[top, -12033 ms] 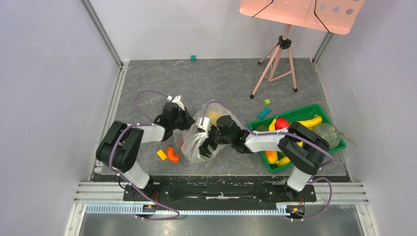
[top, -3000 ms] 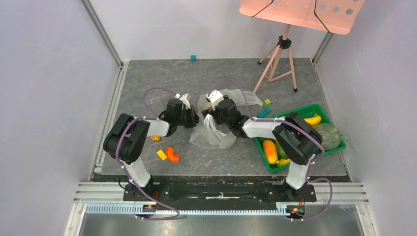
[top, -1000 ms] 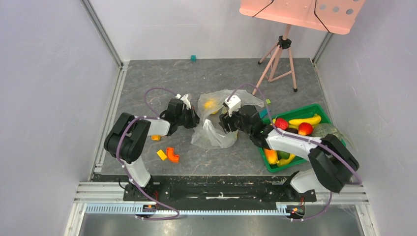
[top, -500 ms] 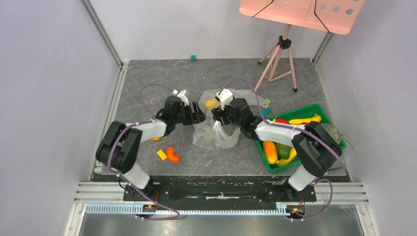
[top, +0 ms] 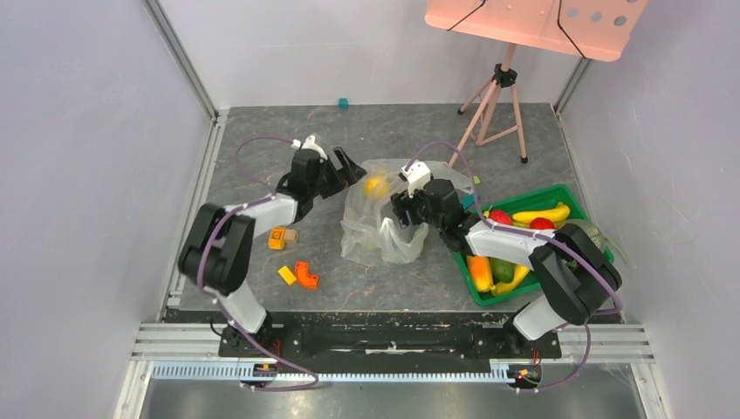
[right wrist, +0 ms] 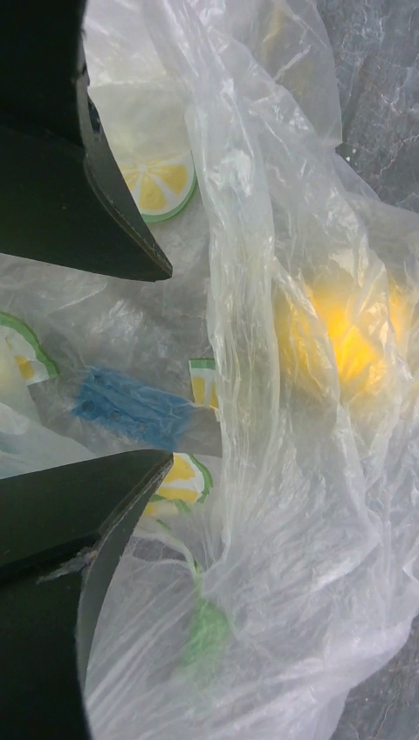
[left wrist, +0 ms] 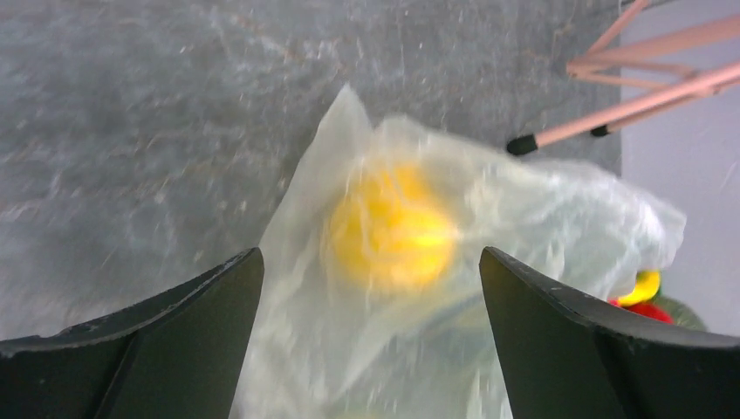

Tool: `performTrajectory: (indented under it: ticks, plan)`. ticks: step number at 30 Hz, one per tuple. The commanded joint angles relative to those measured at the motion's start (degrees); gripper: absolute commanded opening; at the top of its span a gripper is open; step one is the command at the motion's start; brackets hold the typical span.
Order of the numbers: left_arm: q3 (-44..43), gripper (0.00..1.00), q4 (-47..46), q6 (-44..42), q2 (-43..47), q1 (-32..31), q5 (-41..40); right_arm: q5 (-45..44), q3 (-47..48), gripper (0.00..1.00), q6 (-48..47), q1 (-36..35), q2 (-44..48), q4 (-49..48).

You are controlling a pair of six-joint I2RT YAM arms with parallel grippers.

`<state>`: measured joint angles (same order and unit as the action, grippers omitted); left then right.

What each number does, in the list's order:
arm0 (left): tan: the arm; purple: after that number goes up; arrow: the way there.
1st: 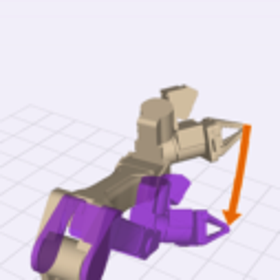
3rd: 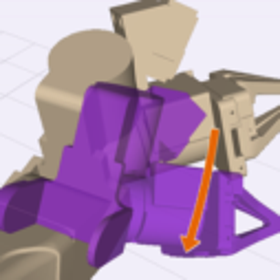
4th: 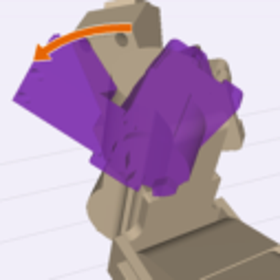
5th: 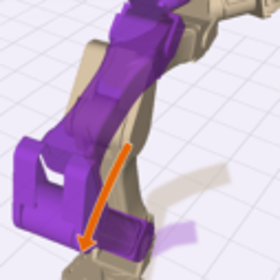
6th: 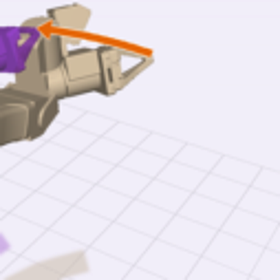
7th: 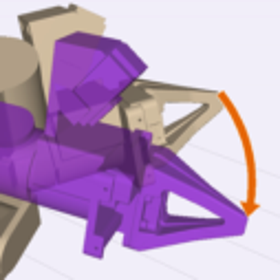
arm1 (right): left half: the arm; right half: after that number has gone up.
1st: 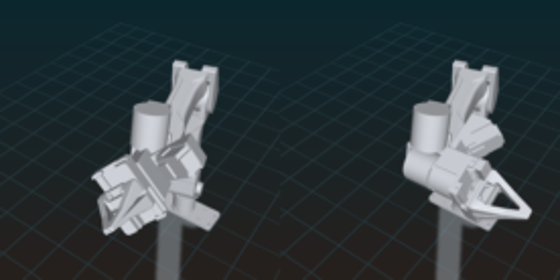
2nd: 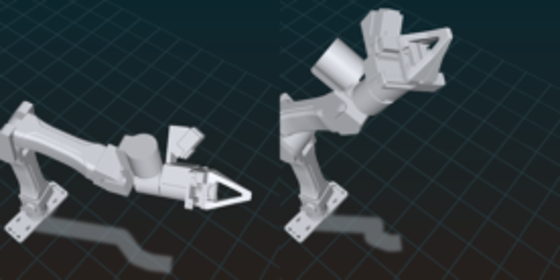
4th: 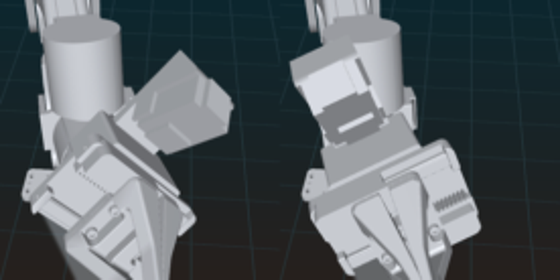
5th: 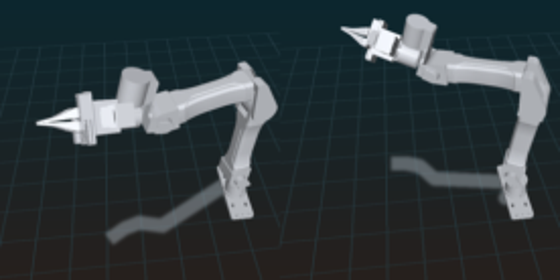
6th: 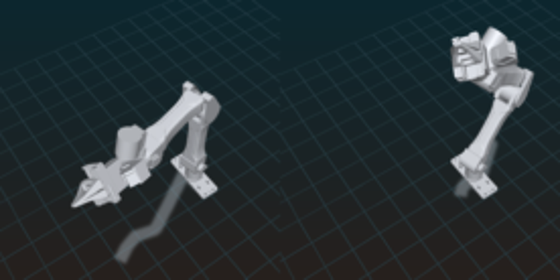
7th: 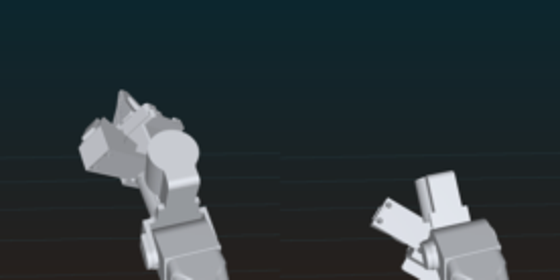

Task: Take the fake fruits out of the plastic bag
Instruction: Adjust the plastic bag at the center of the board.

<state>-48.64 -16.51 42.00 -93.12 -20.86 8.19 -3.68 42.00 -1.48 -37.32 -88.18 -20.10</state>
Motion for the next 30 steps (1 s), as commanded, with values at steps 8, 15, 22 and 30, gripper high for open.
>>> performTrajectory:
  ticks: [8,15,22,30]
  plan:
    - [-19.8,1.00,-1.3,5.6,-18.7,1.1,1.3,2.5,-0.6,0.73,1.4,0.1,1.5,-4.1]
    - [-21.0,0.93,-2.5,3.4,-21.7,1.1,4.3,1.5,-0.2,0.73,1.4,0.1,0.9,-4.1]
    - [-22.2,0.57,-3.2,2.7,-24.6,1.2,6.3,0.6,-0.1,0.73,1.3,0.6,-0.4,-4.8]
    - [-22.2,0.02,-4.5,2.1,-26.0,1.1,7.9,0.4,-0.6,0.76,0.4,1.2,-0.5,-5.7]
